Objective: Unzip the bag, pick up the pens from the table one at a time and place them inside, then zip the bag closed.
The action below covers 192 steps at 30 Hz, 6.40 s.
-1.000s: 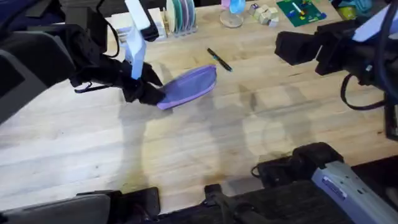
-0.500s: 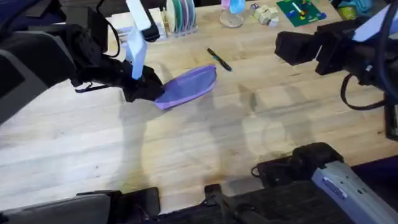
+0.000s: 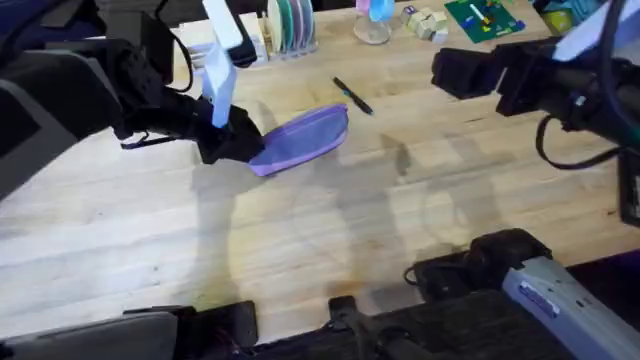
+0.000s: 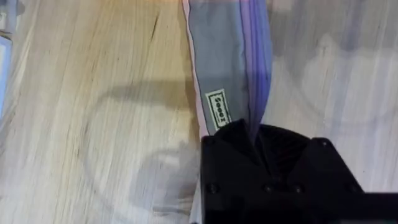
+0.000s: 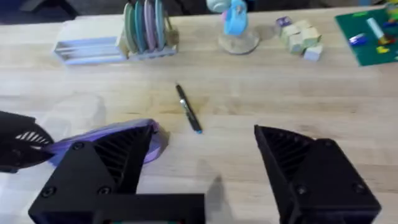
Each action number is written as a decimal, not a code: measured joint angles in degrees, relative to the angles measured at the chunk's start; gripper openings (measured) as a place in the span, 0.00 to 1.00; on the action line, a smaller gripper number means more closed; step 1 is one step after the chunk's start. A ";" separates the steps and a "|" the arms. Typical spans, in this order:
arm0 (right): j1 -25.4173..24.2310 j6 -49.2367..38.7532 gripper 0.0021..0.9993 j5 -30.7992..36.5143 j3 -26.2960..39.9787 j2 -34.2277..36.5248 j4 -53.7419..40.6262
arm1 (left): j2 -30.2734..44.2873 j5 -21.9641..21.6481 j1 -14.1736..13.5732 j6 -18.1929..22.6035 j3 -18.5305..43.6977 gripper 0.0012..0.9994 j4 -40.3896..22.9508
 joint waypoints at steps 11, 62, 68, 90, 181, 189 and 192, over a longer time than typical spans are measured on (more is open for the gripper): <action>0.00 1.11 1.00 -13.11 0.12 15.00 1.79 | 0.02 0.00 0.00 0.00 0.00 0.04 -0.02; 4.33 14.45 1.00 -38.19 0.12 53.96 26.83 | 0.02 0.02 0.00 0.02 0.00 0.04 -0.27; 4.39 16.54 1.00 -41.82 0.12 54.04 31.72 | 0.00 0.00 0.00 0.02 0.00 0.04 -0.28; 3.07 19.49 0.24 -43.18 0.12 54.48 32.70 | 0.01 -0.63 0.13 0.02 0.00 0.04 -1.09; -11.75 17.53 1.00 -46.26 0.10 16.05 7.17 | 0.00 -0.15 -0.57 0.05 0.28 0.04 -0.28; -8.26 8.65 1.00 -42.11 0.10 15.95 -3.01 | 0.01 -0.15 -0.57 0.04 0.28 0.04 -0.28; -6.45 5.83 1.00 -37.09 0.10 15.08 -5.35 | 0.02 -0.15 -0.57 0.04 0.28 0.04 -0.28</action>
